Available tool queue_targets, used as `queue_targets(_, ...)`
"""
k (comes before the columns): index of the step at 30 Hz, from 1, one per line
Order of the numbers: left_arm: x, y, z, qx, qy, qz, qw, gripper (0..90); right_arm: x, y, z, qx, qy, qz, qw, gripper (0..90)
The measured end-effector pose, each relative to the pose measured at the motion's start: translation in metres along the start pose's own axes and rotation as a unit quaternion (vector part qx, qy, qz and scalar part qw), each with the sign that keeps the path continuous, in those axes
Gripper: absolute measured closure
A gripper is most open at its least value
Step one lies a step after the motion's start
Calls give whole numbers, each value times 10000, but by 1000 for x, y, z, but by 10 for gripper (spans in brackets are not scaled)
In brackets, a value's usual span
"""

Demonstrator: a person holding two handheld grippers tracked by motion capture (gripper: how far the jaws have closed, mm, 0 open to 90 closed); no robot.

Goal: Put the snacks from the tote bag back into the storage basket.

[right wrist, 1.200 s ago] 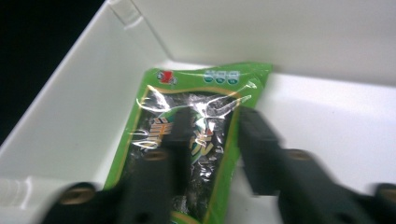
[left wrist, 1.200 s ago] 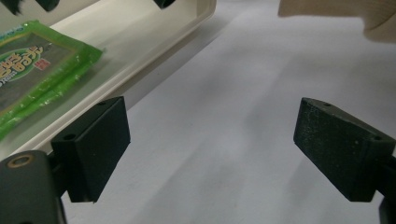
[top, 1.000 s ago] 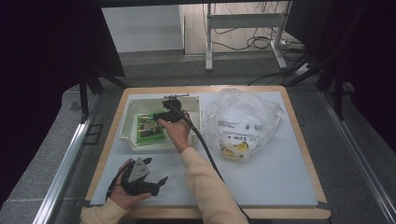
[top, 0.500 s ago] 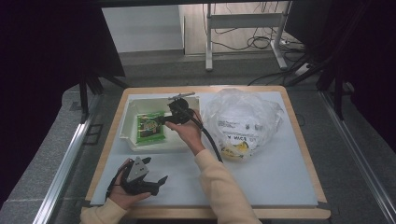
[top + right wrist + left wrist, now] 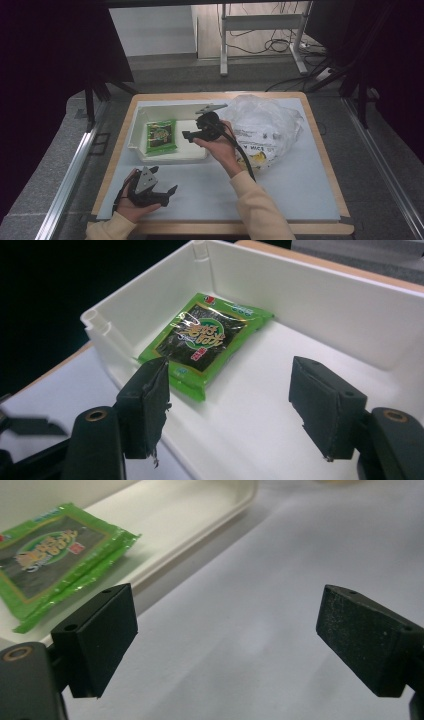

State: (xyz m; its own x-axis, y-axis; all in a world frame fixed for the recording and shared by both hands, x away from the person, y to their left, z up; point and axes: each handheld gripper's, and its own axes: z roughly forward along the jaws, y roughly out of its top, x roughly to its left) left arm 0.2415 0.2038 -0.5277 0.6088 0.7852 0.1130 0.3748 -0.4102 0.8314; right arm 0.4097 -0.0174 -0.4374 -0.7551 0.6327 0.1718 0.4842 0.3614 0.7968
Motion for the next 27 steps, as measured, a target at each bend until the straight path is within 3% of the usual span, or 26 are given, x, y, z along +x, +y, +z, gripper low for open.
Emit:
queue_targets(7, 2, -1, 3, 24, 118, -70, 9999, 95, -13, -26, -54, -263, -188, -90, 9994, 334)
queue_targets(14, 6, -2, 5, 60, 157, -141, 9998, 95, -26, -64, -102, -426, -514, -137, 9977, 338)
queue_targets(18, 9, -3, 9, 193, 267, -180, 9993, 107, -29, -81, -127, -437, -424, -156, 9980, 346)
queue_targets(21, 11, -4, 9, 209, 289, -190, 9992, 108, -31, -93, -141, -332, -474, -261, 9980, 343)
queue_targets(27, 13, -5, 9, 255, 257, -222, 9991, 111, -44, -111, -150, -201, -604, -75, 9979, 338)
